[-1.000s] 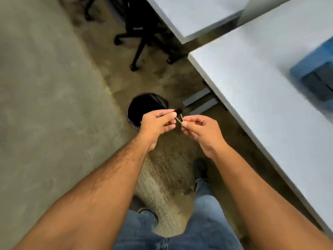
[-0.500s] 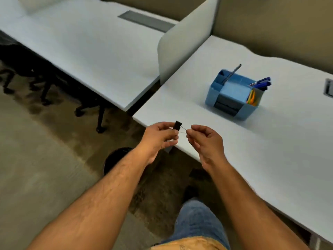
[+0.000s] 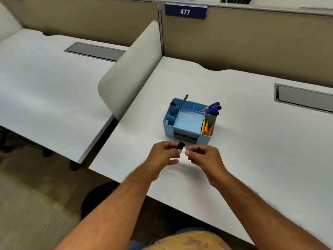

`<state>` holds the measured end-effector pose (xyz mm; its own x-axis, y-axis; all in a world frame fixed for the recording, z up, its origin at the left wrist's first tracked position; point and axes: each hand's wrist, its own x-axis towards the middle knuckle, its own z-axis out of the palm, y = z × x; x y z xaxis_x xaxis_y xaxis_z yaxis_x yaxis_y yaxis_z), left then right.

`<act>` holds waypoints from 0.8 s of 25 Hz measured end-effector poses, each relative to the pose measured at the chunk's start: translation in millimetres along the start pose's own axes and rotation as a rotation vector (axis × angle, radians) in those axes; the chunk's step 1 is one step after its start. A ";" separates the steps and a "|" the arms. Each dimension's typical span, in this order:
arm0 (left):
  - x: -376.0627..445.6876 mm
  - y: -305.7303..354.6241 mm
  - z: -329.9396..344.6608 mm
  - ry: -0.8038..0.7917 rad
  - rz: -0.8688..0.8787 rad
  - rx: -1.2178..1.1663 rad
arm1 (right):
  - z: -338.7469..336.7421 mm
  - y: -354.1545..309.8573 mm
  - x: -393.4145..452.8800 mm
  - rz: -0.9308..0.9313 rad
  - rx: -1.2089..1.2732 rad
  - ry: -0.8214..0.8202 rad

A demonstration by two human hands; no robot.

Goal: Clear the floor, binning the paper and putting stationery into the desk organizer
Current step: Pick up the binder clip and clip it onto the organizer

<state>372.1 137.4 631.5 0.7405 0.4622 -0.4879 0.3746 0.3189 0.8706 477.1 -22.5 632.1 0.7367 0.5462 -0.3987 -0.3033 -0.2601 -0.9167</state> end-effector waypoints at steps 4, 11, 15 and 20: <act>18.2 -0.1 13.8 0.019 -0.037 0.093 | -7.6 3.1 15.2 0.081 0.006 0.046; 36.9 -4.6 21.1 0.041 -0.099 0.061 | -4.8 17.5 26.7 0.229 0.198 0.144; 45.2 -6.8 17.0 -0.028 -0.097 0.143 | -5.8 24.8 25.4 0.260 0.249 0.203; 60.1 0.1 4.9 -0.037 0.293 0.936 | -3.5 26.6 26.6 0.282 0.333 0.309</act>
<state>419.4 161.2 602.5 0.8860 0.3866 -0.2560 0.4520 -0.5970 0.6628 490.7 -17.6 597.1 0.7271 0.2183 -0.6509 -0.6539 -0.0685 -0.7534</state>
